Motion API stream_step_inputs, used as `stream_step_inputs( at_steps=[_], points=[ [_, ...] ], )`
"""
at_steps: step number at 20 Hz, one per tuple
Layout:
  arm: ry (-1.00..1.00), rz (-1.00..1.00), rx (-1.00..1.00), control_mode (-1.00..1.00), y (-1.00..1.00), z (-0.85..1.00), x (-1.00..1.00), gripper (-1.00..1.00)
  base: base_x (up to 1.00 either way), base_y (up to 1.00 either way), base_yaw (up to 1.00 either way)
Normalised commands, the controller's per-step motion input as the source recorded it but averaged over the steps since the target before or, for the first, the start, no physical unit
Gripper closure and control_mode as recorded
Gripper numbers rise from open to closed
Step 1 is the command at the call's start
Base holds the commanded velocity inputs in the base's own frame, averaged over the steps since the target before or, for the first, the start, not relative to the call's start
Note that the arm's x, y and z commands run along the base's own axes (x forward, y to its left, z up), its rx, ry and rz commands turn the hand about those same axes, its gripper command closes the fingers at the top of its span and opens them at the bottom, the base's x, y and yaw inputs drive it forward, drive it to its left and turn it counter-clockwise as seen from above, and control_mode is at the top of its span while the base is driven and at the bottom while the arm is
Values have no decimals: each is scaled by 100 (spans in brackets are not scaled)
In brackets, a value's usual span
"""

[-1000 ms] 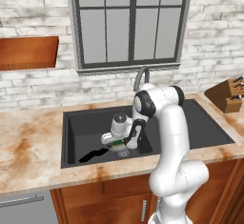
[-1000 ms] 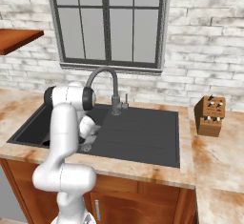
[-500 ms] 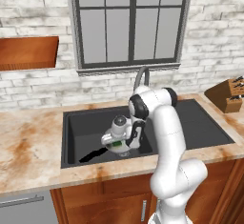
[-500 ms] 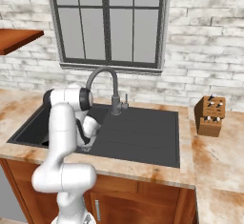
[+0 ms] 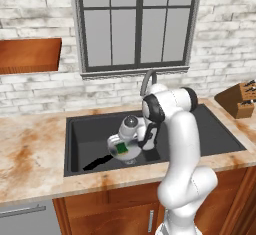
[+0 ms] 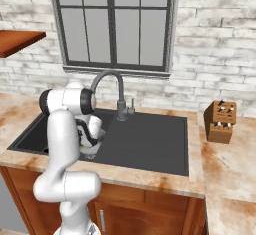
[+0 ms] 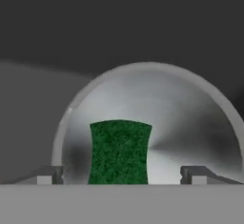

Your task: Pick the pan and sponge and place them into the sink. Then turn on the water.

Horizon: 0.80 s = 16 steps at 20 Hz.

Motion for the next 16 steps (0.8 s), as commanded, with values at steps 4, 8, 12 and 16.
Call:
stream_step_inputs(
  at_steps=[4,8,12,16],
  points=[
    [-6,-5,18,-100,-13,69,-8,-100,0,0,0],
    [-14,-1,29,-100,-21,73,1,-100,0,0,0],
    [-1,-5,25,-100,0,93,0,-100,0,0,0],
    [2,-10,10,-100,38,98,-8,-100,0,0,0]
  ],
)
